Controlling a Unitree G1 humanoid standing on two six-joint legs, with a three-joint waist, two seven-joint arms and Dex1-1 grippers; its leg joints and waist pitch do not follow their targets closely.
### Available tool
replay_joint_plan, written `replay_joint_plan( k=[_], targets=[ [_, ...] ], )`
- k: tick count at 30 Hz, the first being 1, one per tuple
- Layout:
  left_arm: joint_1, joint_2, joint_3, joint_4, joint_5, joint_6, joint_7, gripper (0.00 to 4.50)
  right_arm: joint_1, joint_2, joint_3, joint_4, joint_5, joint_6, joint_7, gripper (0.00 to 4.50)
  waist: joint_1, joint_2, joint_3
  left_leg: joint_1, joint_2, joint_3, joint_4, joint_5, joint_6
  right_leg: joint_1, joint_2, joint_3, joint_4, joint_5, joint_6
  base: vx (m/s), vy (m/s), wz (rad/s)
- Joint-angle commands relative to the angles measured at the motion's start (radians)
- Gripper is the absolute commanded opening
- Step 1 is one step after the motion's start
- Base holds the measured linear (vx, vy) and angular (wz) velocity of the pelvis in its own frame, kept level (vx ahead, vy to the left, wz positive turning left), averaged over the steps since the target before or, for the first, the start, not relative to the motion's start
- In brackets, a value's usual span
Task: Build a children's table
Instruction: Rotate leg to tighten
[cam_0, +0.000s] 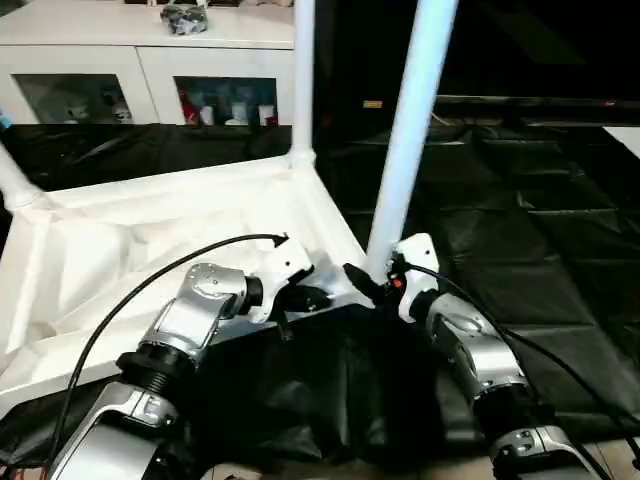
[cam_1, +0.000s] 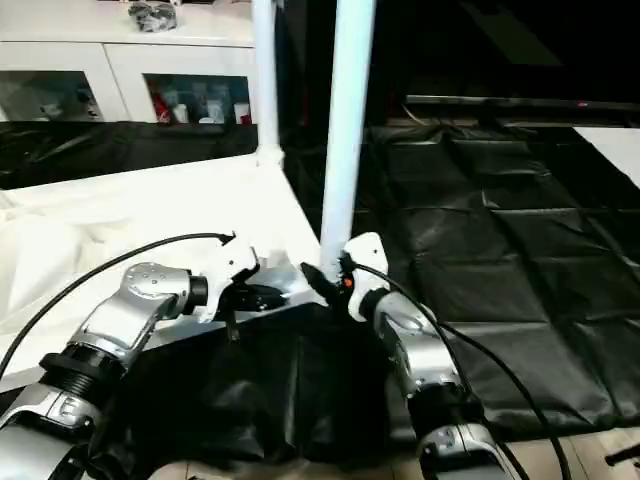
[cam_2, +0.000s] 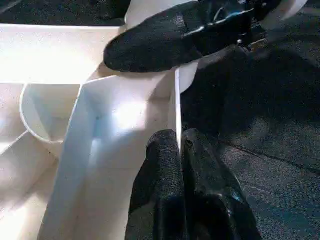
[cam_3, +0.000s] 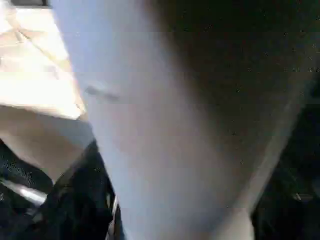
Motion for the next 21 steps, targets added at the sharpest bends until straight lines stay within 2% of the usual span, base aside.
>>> replay_joint_plan(
  k=[1, 4, 5, 8, 10, 13, 14, 17, 18, 20, 21],
  targets=[
    [-0.022, -0.043, -0.050, -0.063, -0.068, -0.050, -0.100, 0.00, 0.009, 0.004, 0.101, -0.022, -0.020, 0.026, 0.114, 3.60, 0.001, 0.005, -0.053, 0.008, 0.020, -0.015, -0.075, -0.363, 0.008, 0.031, -0.041, 0.031, -0.079, -0.394, -0.163, 0.000, 0.000, 0.00],
    [-0.014, -0.020, -0.050, -0.073, -0.075, -0.051, -0.133, 0.00, 0.022, -0.044, 0.117, -0.054, -0.010, 0.023, 0.204, 3.60, 0.002, 0.004, -0.058, 0.004, 0.021, -0.012, -0.071, -0.310, 0.020, 0.038, -0.039, 0.033, -0.065, -0.289, -0.192, 0.000, 0.000, 0.00],
    [-0.008, 0.000, -0.050, -0.080, -0.079, -0.054, -0.158, 0.00, 0.032, -0.082, 0.127, -0.075, -0.001, 0.021, 0.271, 3.60, 0.006, 0.006, -0.061, 0.005, 0.022, -0.009, -0.066, -0.269, 0.037, 0.039, -0.039, 0.033, -0.058, -0.211, -0.219, 0.000, 0.000, 0.00],
    [-0.004, 0.028, -0.047, -0.081, -0.079, -0.059, -0.197, 0.00, 0.040, -0.137, 0.134, -0.096, 0.013, 0.023, 0.369, 3.60, 0.009, 0.007, -0.063, 0.002, 0.023, -0.005, -0.061, -0.219, 0.065, 0.043, -0.037, 0.032, -0.046, -0.120, -0.254, 0.000, 0.000, 0.00],
    [0.001, 0.055, -0.050, -0.086, -0.082, -0.063, -0.241, 0.00, 0.043, -0.177, 0.137, -0.112, 0.024, 0.027, 0.433, 3.60, 0.017, 0.006, -0.063, 0.003, 0.025, -0.004, -0.060, -0.204, 0.073, 0.046, -0.037, 0.030, -0.044, -0.104, -0.266, 0.000, 0.000, 0.00],
    [0.007, 0.087, -0.053, -0.089, -0.082, -0.063, -0.284, 0.00, 0.043, -0.217, 0.142, -0.124, 0.032, 0.036, 0.493, 3.60, 0.026, 0.007, -0.059, 0.006, 0.027, -0.001, -0.061, -0.229, 0.070, 0.044, -0.037, 0.029, -0.047, -0.145, -0.261, 0.000, 0.000, 0.00],
    [0.011, 0.113, -0.058, -0.094, -0.085, -0.060, -0.321, 0.00, 0.042, -0.245, 0.147, -0.127, 0.034, 0.041, 0.535, 3.60, 0.029, 0.008, -0.057, 0.008, 0.029, -0.001, -0.063, -0.260, 0.056, 0.041, -0.038, 0.030, -0.051, -0.199, -0.253, 0.000, 0.000, 0.00],
    [0.012, 0.134, -0.061, -0.093, -0.084, -0.069, -0.335, 0.00, 0.039, -0.268, 0.150, -0.126, 0.030, 0.046, 0.558, 3.60, 0.033, 0.007, -0.055, 0.011, 0.029, -0.002, -0.066, -0.286, 0.039, 0.038, -0.039, 0.032, -0.055, -0.244, -0.239, 0.000, 0.000, 0.00],
    [0.010, 0.146, -0.064, -0.089, -0.084, -0.070, -0.344, 0.00, 0.037, -0.280, 0.153, -0.126, 0.032, 0.063, 0.576, 3.60, 0.034, 0.003, -0.055, 0.012, 0.029, -0.002, -0.066, -0.296, 0.033, 0.037, -0.039, 0.032, -0.057, -0.265, -0.232, 0.000, 0.000, 0.00],
    [0.009, 0.151, -0.065, -0.088, -0.084, -0.069, -0.355, 0.00, 0.038, -0.287, 0.156, -0.129, 0.031, 0.068, 0.590, 3.60, 0.037, 0.004, -0.055, 0.011, 0.029, -0.003, -0.067, -0.292, 0.027, 0.037, -0.041, 0.033, -0.058, -0.275, -0.226, 0.000, 0.000, 0.00],
    [0.008, 0.155, -0.064, -0.087, -0.086, -0.070, -0.364, 0.00, 0.039, -0.292, 0.159, -0.131, 0.031, 0.067, 0.598, 3.60, 0.038, 0.001, -0.056, 0.010, 0.028, -0.003, -0.067, -0.288, 0.026, 0.038, -0.042, 0.033, -0.058, -0.276, -0.223, 0.000, 0.000, 0.00]
  ],
)
